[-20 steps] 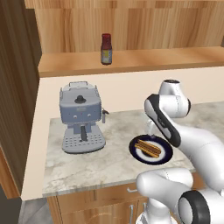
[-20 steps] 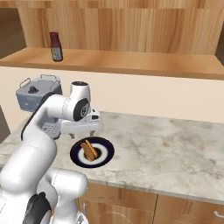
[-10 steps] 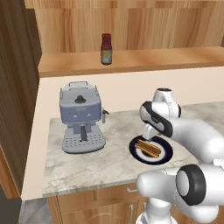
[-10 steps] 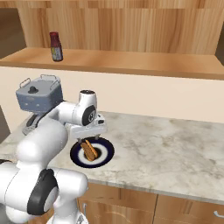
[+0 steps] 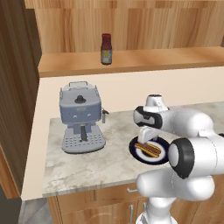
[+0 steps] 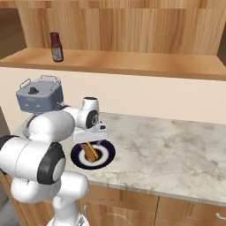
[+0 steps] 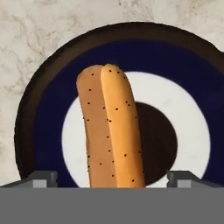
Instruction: Move the hot dog bun to the plate on the dining table and place the condiment next to that plate. Then navigate to the fridge and take the sausage and place it on the plate as well.
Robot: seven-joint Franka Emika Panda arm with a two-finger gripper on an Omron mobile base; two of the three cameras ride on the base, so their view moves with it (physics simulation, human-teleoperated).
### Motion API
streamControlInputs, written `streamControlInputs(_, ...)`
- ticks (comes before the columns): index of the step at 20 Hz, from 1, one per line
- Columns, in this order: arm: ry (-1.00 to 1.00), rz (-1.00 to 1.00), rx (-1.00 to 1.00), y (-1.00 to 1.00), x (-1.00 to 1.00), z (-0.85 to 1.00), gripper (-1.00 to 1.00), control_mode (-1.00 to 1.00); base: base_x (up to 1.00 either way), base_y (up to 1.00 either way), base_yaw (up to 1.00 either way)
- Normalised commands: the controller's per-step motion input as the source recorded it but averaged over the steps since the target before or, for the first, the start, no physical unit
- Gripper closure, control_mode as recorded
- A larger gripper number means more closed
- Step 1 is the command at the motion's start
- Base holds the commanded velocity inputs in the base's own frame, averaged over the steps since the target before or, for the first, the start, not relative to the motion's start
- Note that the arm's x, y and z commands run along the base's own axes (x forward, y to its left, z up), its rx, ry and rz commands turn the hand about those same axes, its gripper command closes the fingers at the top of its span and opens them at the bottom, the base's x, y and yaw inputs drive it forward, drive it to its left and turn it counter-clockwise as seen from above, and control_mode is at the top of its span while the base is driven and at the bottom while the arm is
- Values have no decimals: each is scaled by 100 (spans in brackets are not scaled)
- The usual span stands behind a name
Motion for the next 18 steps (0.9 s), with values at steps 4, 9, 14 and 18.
streamControlInputs(4,0,2,-1,0,0,-33,-100,-100,0,0,0)
streamControlInputs(9,0,4,0,0,0,-31,-100,-100,0,0,0)
streamControlInputs(14,-1,8,0,-1,8,-23,-100,-100,0,0,0)
streamControlInputs(18,0,10,0,0,4,-30,-100,-100,0,0,0)
